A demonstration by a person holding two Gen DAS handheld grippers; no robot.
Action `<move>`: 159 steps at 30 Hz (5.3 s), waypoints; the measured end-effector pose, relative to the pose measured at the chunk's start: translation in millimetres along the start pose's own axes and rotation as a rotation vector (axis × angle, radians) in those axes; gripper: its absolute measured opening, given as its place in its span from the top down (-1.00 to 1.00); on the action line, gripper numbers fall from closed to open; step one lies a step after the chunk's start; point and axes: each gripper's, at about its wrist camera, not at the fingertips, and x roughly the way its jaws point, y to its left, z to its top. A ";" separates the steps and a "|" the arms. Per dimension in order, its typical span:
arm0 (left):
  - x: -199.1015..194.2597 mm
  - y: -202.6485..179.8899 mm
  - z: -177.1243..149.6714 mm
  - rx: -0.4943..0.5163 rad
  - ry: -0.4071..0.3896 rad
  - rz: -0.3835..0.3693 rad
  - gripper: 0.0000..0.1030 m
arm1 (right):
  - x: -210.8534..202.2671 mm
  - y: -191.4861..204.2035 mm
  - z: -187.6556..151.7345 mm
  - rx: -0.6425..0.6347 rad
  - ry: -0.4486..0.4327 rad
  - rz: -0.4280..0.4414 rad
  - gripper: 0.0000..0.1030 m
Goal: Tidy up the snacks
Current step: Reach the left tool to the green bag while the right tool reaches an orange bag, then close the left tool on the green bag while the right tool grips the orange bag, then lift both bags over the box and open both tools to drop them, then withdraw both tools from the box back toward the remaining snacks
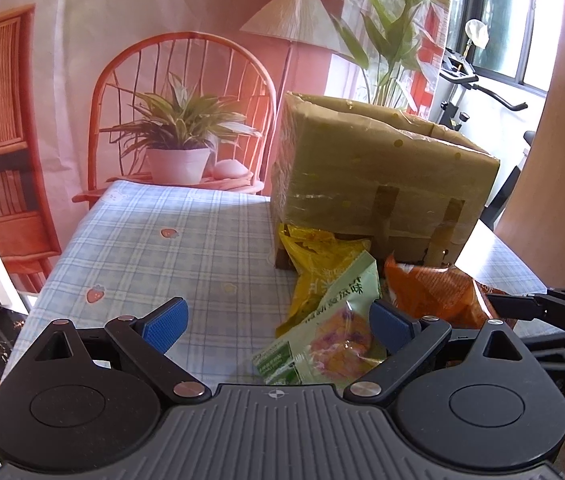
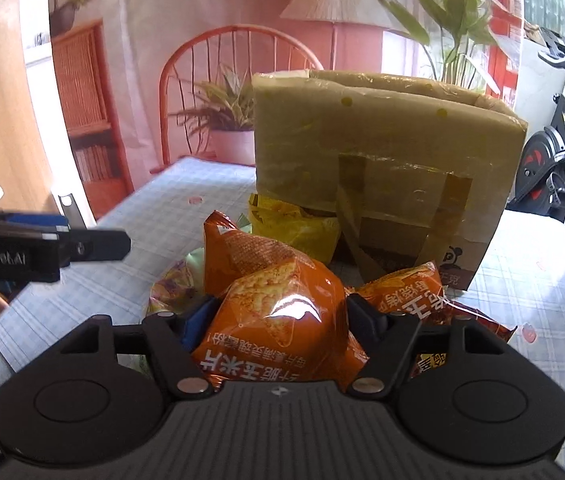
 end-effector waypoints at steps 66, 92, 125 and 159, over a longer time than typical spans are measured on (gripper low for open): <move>19.8 -15.8 26.5 -0.190 -0.071 -0.168 -0.54 | -65.8 -62.6 6.4 0.165 -0.278 -0.049 -0.34; 55.3 -64.6 196.2 -0.080 -0.165 -0.240 -0.55 | -51.4 -138.4 135.5 0.228 -0.410 -0.046 -0.34; 222.5 -75.2 237.0 -0.015 0.103 -0.166 -0.56 | 76.1 -188.8 205.3 0.265 -0.300 -0.018 -0.34; 166.9 -82.4 239.1 0.096 -0.001 -0.150 -0.75 | 57.6 -193.9 187.4 0.340 -0.244 -0.009 -0.46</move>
